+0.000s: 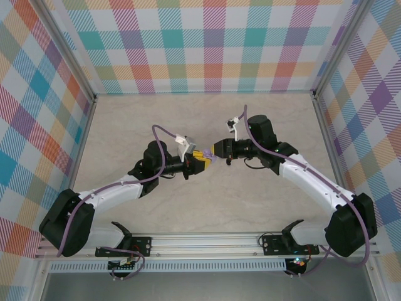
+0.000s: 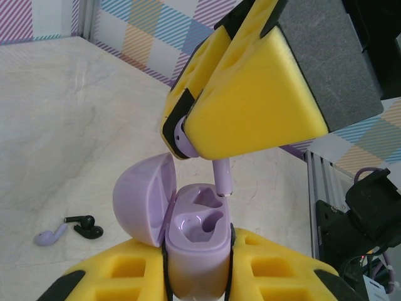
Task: Insert the wireless bluetooth earbuds into the charging case
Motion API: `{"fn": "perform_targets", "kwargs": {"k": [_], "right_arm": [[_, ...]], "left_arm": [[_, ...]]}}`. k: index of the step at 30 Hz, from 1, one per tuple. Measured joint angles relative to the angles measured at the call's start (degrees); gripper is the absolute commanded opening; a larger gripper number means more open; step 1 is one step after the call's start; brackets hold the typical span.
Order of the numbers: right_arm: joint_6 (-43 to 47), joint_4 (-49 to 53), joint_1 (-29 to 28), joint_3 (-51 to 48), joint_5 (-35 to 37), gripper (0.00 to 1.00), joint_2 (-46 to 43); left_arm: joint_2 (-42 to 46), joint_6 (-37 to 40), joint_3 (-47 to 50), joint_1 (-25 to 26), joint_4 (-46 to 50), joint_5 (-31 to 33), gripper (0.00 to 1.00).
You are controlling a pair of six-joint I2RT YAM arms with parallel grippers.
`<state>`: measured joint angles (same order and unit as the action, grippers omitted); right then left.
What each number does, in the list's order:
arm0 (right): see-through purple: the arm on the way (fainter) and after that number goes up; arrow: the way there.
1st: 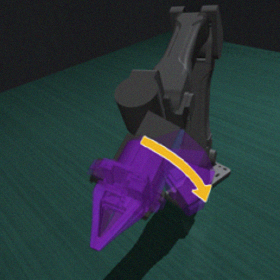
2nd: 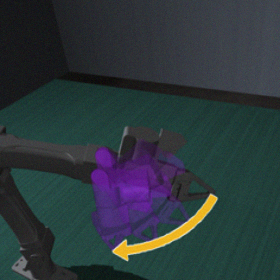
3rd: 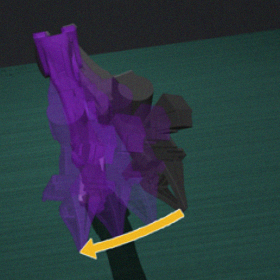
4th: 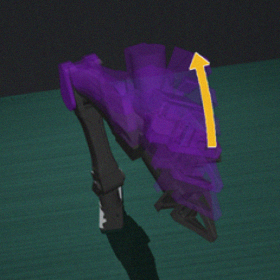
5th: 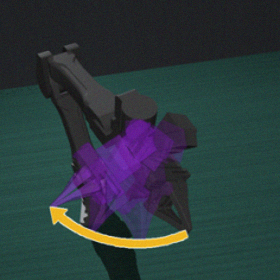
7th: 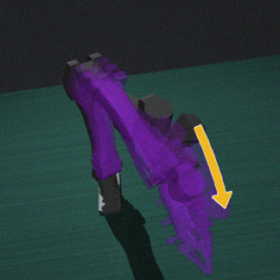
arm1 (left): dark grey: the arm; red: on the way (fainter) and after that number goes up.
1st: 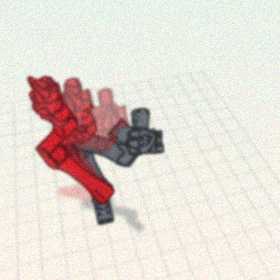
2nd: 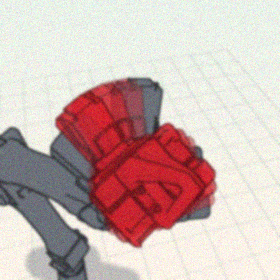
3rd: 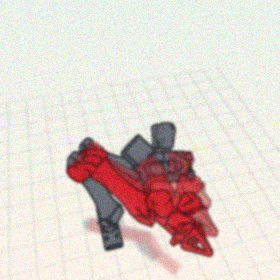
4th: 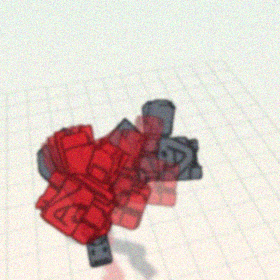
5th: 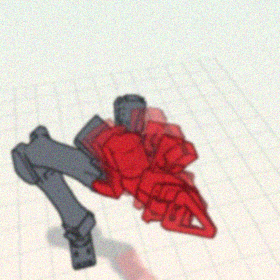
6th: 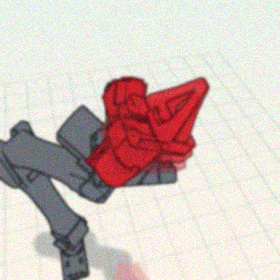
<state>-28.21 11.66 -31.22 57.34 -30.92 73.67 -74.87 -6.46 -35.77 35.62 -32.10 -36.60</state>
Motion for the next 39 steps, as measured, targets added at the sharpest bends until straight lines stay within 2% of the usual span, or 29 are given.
{"fn": "perform_targets", "kwargs": {"k": [39], "right_arm": [[1.0,1.4,-2.6,1.8,5.6,0.26,2.8]], "left_arm": [[-0.7,-2.8,0.0,0.0,0.8,1.7,0.22]]}}
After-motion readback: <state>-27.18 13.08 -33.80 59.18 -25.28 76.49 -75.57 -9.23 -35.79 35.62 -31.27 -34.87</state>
